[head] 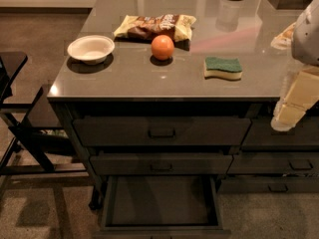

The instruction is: Place sponge into bottom drawer

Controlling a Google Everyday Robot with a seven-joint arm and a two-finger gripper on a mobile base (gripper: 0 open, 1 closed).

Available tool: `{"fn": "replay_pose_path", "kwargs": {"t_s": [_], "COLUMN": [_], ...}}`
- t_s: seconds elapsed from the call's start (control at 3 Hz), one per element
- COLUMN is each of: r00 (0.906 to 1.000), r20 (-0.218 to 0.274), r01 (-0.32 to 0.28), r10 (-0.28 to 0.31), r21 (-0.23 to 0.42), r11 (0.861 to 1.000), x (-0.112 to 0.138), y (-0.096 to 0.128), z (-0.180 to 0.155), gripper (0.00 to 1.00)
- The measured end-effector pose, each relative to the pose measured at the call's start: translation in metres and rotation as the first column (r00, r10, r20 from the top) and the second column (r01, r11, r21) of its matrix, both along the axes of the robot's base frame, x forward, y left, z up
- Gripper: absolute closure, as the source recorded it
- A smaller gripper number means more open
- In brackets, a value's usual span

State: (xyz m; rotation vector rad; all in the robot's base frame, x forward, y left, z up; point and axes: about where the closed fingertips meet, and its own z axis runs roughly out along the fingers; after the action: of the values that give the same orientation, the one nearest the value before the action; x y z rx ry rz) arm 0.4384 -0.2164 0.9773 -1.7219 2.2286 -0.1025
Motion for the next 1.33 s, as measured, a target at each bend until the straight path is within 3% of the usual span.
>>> {"fn": "replay_pose_path", "kwargs": {"t_s": [0.33,0.67,1.0,1.33], "r00": [1.0000,0.9986,0.9947,0.9947], "r20": [0.002,0.018,0.021,0.023], "r01": [0.001,0.049,0.101,0.100], "r10": [-0.001,-0.050,-0.101,-0.100], "r21": [0.000,0.007,0.012,0.014], "r11": [1.000,0.999,0.995,0.995], "x": [0.001,0.026,0.096,0.096], "y": [0.000,-0.006,-0.016,-0.015], "z": [0.000,-0.007,-0.030,-0.030], "gripper": [0.00,0.00,0.00,0.00]}}
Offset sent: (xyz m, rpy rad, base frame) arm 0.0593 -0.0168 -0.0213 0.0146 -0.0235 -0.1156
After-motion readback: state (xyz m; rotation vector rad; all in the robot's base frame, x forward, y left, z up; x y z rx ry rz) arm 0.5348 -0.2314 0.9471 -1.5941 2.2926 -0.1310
